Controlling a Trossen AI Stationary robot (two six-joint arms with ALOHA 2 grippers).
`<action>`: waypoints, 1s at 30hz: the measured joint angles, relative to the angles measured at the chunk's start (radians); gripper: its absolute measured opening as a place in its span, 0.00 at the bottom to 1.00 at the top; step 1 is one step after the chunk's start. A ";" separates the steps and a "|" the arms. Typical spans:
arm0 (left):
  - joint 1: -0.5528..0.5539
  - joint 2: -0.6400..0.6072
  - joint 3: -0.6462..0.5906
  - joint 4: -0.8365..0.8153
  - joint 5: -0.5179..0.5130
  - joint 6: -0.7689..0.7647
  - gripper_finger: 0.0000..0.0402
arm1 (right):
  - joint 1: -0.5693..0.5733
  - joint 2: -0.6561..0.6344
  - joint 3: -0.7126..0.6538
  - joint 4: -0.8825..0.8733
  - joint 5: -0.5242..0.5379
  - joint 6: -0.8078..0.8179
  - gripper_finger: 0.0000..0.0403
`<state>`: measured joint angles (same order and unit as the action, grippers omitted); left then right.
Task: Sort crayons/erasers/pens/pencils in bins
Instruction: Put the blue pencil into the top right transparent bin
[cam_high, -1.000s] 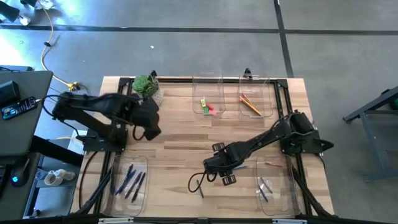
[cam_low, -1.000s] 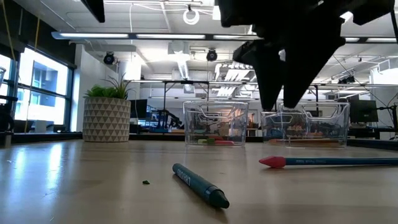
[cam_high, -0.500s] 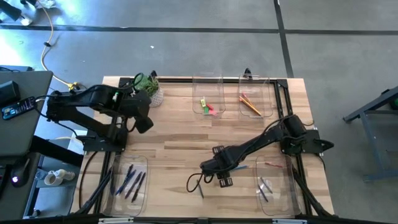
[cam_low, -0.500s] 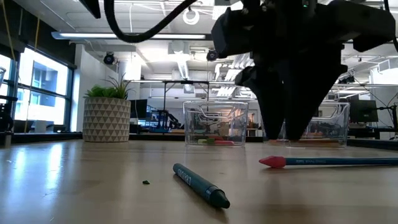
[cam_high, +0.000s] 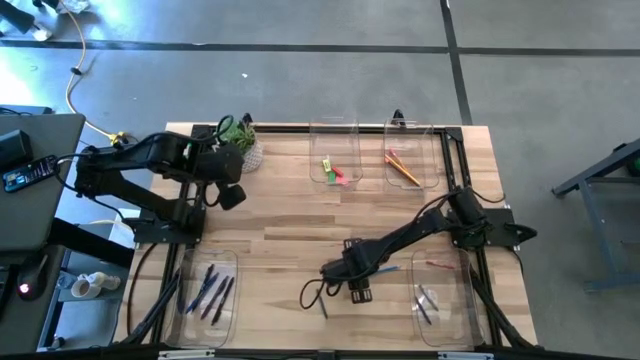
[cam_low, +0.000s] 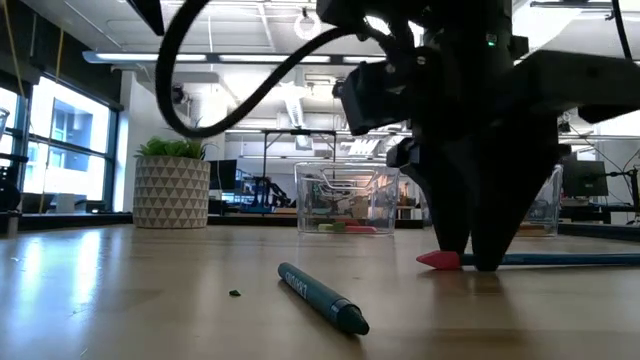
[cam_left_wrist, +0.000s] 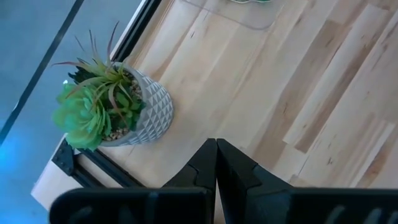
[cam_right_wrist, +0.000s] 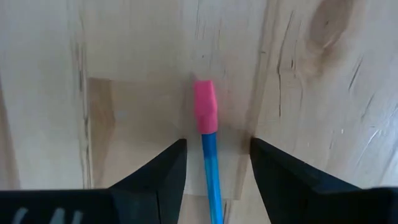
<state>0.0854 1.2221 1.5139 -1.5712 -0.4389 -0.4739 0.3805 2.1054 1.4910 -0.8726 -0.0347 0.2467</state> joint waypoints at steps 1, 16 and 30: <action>0.003 0.000 0.000 0.000 0.000 0.007 0.00 | 0.000 0.003 0.001 0.000 0.002 0.011 0.42; 0.009 0.000 0.000 0.000 -0.005 0.051 0.00 | -0.015 0.013 0.001 -0.008 0.046 0.012 0.10; 0.009 0.000 0.000 0.000 -0.007 0.082 0.00 | -0.027 0.012 0.002 -0.009 0.034 -0.001 0.01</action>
<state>0.0940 1.2224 1.5139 -1.5711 -0.4461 -0.3915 0.3534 2.1170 1.4933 -0.8818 -0.0010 0.2455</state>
